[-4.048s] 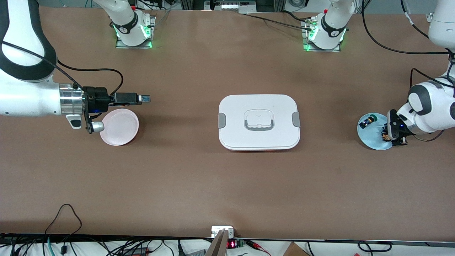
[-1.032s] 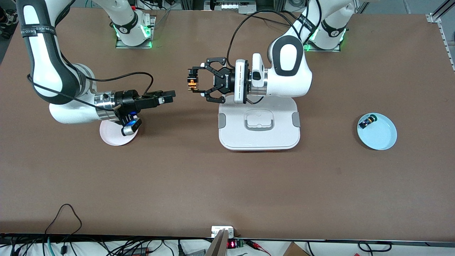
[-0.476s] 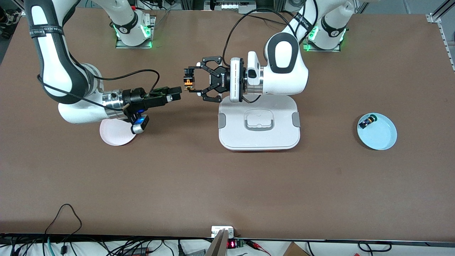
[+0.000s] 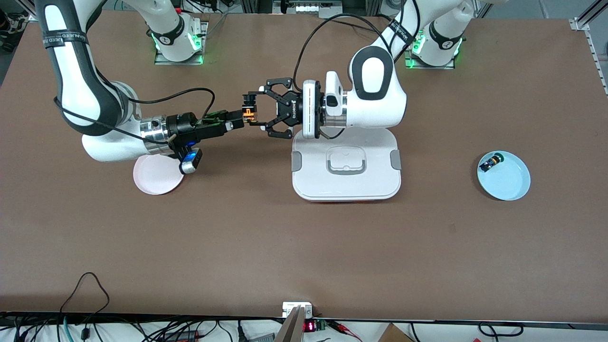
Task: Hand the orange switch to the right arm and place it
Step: 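Grasp the orange switch with the right gripper from the left gripper, then open the left gripper and withdraw it while the right gripper pulls back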
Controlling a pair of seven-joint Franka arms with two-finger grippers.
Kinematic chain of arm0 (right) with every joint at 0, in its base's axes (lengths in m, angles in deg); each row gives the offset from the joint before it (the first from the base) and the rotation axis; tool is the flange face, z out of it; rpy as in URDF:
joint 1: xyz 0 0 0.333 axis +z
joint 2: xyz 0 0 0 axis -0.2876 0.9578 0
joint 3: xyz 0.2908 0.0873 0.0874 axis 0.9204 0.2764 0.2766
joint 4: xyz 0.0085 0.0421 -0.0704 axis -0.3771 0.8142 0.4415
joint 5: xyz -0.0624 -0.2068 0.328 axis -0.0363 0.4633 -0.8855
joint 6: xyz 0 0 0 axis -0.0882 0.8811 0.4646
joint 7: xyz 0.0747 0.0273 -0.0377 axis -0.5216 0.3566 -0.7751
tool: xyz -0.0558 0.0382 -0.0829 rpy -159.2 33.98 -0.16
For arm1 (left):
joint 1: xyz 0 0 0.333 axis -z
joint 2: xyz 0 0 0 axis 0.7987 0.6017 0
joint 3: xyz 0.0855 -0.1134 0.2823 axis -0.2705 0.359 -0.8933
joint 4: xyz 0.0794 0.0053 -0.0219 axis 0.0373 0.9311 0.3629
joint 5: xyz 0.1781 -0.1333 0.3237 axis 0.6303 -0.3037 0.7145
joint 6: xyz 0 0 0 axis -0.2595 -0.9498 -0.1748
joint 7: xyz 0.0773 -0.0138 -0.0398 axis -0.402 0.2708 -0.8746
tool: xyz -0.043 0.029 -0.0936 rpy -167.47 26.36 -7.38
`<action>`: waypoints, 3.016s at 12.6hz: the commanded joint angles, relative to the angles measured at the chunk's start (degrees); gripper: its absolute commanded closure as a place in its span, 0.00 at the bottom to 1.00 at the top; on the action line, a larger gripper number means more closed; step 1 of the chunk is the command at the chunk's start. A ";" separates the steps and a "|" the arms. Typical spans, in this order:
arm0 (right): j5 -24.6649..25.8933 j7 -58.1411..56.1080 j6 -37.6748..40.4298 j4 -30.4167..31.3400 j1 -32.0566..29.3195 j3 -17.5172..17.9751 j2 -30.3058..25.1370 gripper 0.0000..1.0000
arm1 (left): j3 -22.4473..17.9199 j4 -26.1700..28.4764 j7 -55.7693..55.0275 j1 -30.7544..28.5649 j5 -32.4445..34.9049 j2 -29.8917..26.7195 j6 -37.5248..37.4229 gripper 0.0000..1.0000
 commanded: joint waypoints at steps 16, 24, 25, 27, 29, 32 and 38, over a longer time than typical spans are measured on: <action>-3.03 -4.08 -0.19 3.26 0.86 -0.20 -2.07 0.59 | -0.59 -2.57 0.73 1.16 -2.52 2.33 0.73 1.00; -3.03 -6.19 -0.54 3.08 0.95 -0.20 -1.80 0.64 | -0.59 -2.57 0.56 0.81 -2.96 1.72 0.64 0.45; -2.94 -6.19 -0.54 3.08 0.95 -0.20 -1.80 0.64 | -0.59 -2.40 0.56 0.55 -2.96 1.63 0.29 0.01; -2.94 -6.45 -0.45 3.08 0.95 -0.20 -1.80 0.65 | -0.67 -1.69 0.82 -0.85 -2.61 0.75 0.29 0.00; -2.94 -6.45 -0.19 2.99 0.86 -0.20 -1.89 0.66 | -0.85 0.58 1.08 -3.57 -2.08 -1.09 0.29 0.00; -2.59 -6.89 -0.45 2.73 0.77 -0.20 -1.89 0.67 | -1.99 7.85 4.50 -11.99 -1.82 -5.04 0.03 0.00; 5.65 -9.61 -0.72 0.36 -0.02 -0.20 -2.16 0.67 | -16.28 13.43 2.68 -24.40 25.46 -10.23 -6.18 0.00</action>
